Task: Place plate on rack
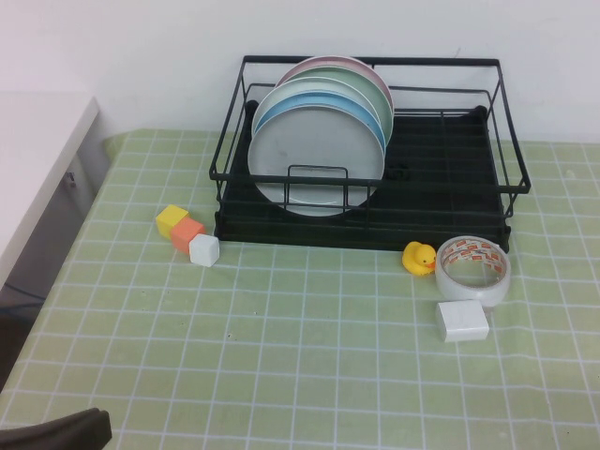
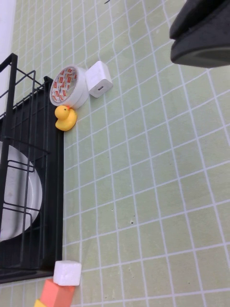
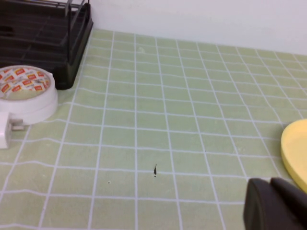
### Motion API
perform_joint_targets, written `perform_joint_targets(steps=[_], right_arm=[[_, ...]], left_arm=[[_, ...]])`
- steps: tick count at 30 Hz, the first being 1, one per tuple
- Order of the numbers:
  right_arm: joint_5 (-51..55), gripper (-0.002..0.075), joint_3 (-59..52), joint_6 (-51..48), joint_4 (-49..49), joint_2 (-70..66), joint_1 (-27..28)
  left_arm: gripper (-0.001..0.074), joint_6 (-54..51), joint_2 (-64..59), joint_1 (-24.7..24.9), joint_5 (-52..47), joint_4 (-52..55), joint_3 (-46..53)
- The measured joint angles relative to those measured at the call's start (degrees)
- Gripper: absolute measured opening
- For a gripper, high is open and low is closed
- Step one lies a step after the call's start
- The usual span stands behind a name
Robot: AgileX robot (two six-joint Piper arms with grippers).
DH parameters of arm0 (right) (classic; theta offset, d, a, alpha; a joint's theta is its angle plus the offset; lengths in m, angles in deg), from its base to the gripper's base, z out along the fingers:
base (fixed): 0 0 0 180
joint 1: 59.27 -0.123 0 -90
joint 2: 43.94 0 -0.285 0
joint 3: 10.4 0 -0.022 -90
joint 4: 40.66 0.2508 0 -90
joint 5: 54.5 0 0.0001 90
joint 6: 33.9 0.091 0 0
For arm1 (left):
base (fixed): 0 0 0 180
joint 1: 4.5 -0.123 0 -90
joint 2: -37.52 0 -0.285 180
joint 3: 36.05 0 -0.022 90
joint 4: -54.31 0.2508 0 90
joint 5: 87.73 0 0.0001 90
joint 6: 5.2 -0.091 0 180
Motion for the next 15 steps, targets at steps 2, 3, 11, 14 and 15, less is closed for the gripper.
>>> perform_joint_targets(steps=[2, 3, 11, 14, 15], right_arm=[[0.0, 0.0008, 0.0, 0.0, 0.0, 0.0, 0.0], [0.0, 0.0008, 0.0, 0.0, 0.0, 0.0, 0.0], [0.3, 0.0008, 0.1, 0.0, 0.0, 0.0, 0.0], [0.3, 0.0008, 0.1, 0.0, -0.1, 0.0, 0.0], [0.3, 0.0008, 0.1, 0.0, -0.1, 0.0, 0.0]], left_arm=[[-0.0001, 0.0, 0.0, 0.0, -0.4, 0.0, 0.0], [-0.0001, 0.0, 0.0, 0.0, -0.5, 0.0, 0.0], [-0.0001, 0.0, 0.0, 0.0, -1.6, 0.0, 0.0], [-0.0001, 0.0, 0.0, 0.0, -1.6, 0.0, 0.0], [-0.0001, 0.0, 0.0, 0.0, -1.6, 0.0, 0.0]])
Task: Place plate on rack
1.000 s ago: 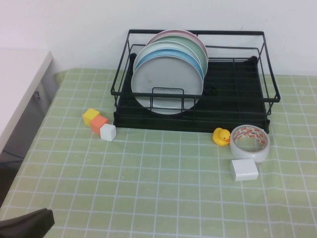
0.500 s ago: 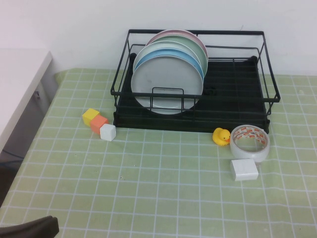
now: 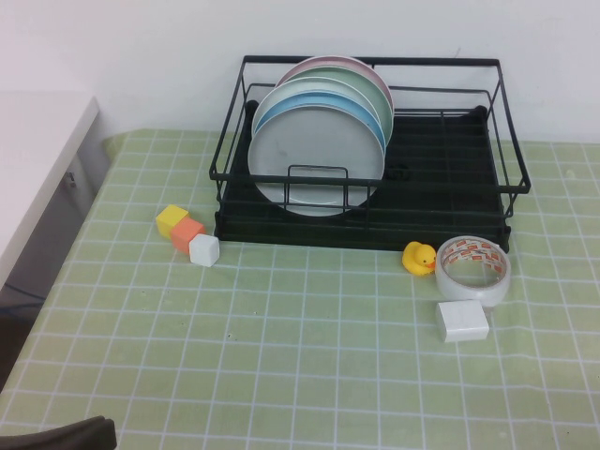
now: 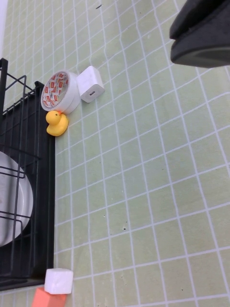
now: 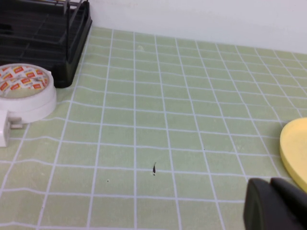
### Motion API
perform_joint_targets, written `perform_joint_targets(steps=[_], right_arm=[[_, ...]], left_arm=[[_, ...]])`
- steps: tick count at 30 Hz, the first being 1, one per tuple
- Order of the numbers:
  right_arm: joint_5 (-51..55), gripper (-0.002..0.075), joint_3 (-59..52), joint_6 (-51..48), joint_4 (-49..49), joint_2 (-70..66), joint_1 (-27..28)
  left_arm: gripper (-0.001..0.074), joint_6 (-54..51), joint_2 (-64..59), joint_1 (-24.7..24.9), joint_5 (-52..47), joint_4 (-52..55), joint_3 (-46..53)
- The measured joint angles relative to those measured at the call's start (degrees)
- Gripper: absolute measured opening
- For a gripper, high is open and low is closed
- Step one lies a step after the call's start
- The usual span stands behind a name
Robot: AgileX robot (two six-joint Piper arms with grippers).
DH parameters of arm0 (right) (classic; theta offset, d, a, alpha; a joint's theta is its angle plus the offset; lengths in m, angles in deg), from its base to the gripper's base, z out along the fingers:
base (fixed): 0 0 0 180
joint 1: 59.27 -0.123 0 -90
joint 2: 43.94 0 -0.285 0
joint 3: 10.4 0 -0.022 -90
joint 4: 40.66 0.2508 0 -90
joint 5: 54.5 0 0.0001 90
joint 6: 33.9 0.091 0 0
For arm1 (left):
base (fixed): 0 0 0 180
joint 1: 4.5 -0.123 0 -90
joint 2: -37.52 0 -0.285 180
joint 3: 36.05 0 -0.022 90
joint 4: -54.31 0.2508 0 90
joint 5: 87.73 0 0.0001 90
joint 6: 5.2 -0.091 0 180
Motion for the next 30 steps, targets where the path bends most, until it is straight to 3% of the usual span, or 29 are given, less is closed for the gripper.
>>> perform_joint_targets(steps=[5, 8, 10, 15, 17, 22, 30], right_arm=[[0.1, 0.0008, 0.0, 0.0, 0.0, 0.0, 0.0], [0.1, 0.0008, 0.0, 0.0, -0.1, 0.0, 0.0], [0.1, 0.0008, 0.0, 0.0, -0.1, 0.0, 0.0], [0.1, 0.0008, 0.0, 0.0, -0.1, 0.0, 0.0], [0.1, 0.0008, 0.0, 0.0, -0.1, 0.0, 0.0], [0.1, 0.0008, 0.0, 0.0, -0.1, 0.0, 0.0], [0.1, 0.0008, 0.0, 0.0, -0.1, 0.0, 0.0]], left_arm=[[-0.0001, 0.0, 0.3, 0.0, 0.1, 0.1, 0.3], [-0.0001, 2.5, 1.9, 0.0, 2.4, 5.4, 0.8], [-0.0001, 9.8, 3.9, 0.0, 5.0, 11.9, 1.8], [-0.0001, 41.5, 10.8, 0.0, 10.8, 34.2, 6.7], [-0.0001, 46.9, 13.8, 0.0, 13.0, 39.9, 9.4], [-0.0001, 49.2, 21.5, 0.0, 19.9, 48.3, 17.3], [-0.0001, 49.0, 22.5, 0.0, 20.3, 50.6, 22.7]])
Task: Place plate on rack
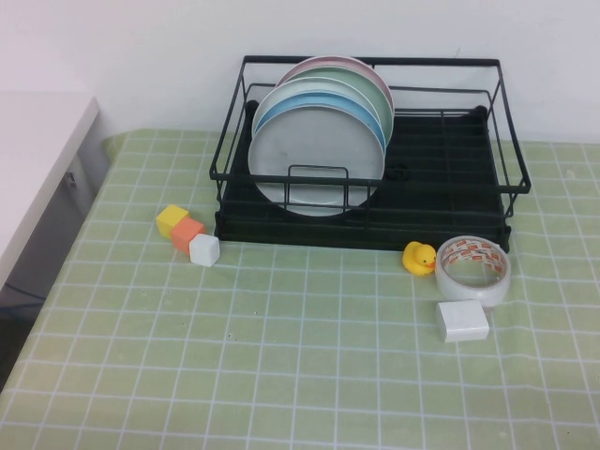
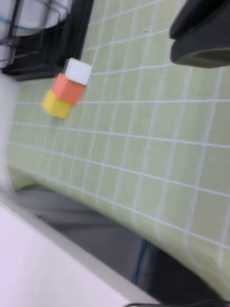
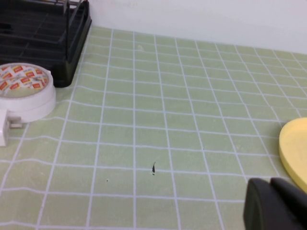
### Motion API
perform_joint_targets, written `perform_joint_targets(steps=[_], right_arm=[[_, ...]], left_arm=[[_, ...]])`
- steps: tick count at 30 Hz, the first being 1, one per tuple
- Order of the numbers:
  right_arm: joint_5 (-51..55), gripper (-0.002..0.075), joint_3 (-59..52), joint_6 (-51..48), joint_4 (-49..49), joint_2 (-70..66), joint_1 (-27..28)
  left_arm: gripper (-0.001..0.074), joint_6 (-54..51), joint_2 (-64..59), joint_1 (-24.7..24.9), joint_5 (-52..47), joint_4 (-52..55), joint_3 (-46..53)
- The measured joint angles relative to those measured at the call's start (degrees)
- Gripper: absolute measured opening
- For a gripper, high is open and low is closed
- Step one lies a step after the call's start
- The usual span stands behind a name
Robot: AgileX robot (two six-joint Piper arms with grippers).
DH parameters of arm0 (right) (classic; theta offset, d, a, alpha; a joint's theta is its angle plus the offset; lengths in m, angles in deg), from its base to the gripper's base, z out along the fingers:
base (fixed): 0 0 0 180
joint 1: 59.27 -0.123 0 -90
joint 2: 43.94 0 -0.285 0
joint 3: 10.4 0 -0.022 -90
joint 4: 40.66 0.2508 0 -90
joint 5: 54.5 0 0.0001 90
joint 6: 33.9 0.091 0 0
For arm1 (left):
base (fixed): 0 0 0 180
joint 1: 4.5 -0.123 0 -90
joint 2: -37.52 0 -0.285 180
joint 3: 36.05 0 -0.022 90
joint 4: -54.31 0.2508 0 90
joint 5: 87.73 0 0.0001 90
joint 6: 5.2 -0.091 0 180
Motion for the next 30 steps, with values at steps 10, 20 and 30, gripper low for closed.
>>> perform_joint_targets(steps=[10, 20, 30], right_arm=[[0.0, 0.0008, 0.0, 0.0, -0.1, 0.0, 0.0], [0.0, 0.0008, 0.0, 0.0, -0.2, 0.0, 0.0], [0.0, 0.0008, 0.0, 0.0, -0.2, 0.0, 0.0]], left_arm=[[-0.0001, -8.2, 0.1, 5.0, 1.2, -1.9, 0.3], [-0.0001, -9.9, 0.1, 5.7, 1.2, -6.3, 0.3], [-0.0001, -10.1, 0.1, 5.8, 1.1, -10.1, 0.3]])
